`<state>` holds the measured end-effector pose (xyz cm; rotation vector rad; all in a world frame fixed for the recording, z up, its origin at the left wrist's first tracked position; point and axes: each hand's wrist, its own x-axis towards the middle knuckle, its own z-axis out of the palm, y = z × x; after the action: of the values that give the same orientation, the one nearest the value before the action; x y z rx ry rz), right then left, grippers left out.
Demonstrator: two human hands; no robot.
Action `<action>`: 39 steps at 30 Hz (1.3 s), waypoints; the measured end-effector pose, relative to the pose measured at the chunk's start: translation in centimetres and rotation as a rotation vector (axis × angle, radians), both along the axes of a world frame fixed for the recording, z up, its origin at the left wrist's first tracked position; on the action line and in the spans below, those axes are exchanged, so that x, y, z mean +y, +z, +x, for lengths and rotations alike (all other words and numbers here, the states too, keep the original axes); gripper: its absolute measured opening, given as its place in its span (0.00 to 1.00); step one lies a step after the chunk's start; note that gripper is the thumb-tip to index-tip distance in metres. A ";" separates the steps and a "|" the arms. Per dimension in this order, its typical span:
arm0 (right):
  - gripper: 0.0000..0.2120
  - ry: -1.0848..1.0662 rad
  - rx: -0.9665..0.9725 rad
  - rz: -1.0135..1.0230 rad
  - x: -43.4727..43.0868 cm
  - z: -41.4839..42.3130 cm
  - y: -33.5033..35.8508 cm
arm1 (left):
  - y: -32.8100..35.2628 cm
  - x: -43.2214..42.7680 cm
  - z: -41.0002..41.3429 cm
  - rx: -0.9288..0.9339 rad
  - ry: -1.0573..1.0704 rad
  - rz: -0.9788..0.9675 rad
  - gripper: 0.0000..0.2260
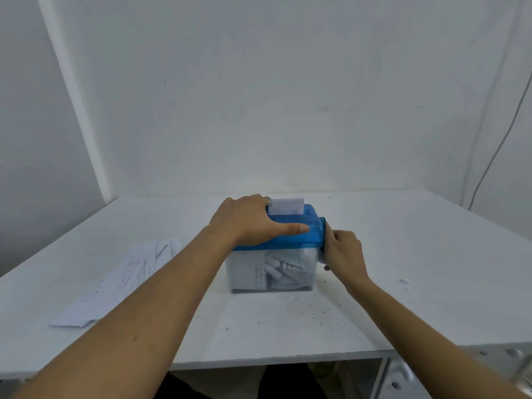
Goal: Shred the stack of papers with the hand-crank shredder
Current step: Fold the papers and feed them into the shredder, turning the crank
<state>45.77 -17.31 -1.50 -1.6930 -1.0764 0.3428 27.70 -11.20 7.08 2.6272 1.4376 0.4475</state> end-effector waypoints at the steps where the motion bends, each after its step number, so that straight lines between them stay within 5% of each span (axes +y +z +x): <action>1: 0.22 0.017 0.005 0.039 -1.3 -0.4 -0.2 | 0.0 0.0 0.0 0.012 0.003 0.003 0.39; 5: 0.03 0.093 -0.104 0.017 -5.9 -1.0 1.0 | -0.1 0.4 0.1 0.058 -0.005 0.010 0.39; 8: 0.14 0.204 -0.222 0.011 -7.7 -0.2 3.6 | 0.1 0.6 0.1 0.082 -0.032 -0.017 0.40; 17: 0.06 0.240 -0.353 0.209 -2.2 3.1 9.5 | 0.0 1.1 0.1 0.076 -0.055 -0.012 0.46; 24: 0.11 0.206 -0.187 0.082 5.6 3.8 5.6 | -0.2 1.2 0.1 0.073 -0.075 0.022 0.38; 31: 0.15 0.101 -0.054 -0.053 4.0 2.5 -1.3 | -0.5 1.0 0.0 0.070 -0.078 0.062 0.39; 36: 0.27 0.207 -0.117 -0.163 -1.9 1.3 0.4 | -0.8 1.4 -0.2 0.074 -0.066 0.080 0.44; 39: 0.22 0.359 -0.228 -0.225 -4.6 2.0 4.0 | -0.8 1.4 0.0 0.073 -0.063 0.085 0.44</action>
<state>47.74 -21.91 2.49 -1.7630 -1.5665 0.5235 27.66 -9.76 6.27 2.7742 1.3802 0.4195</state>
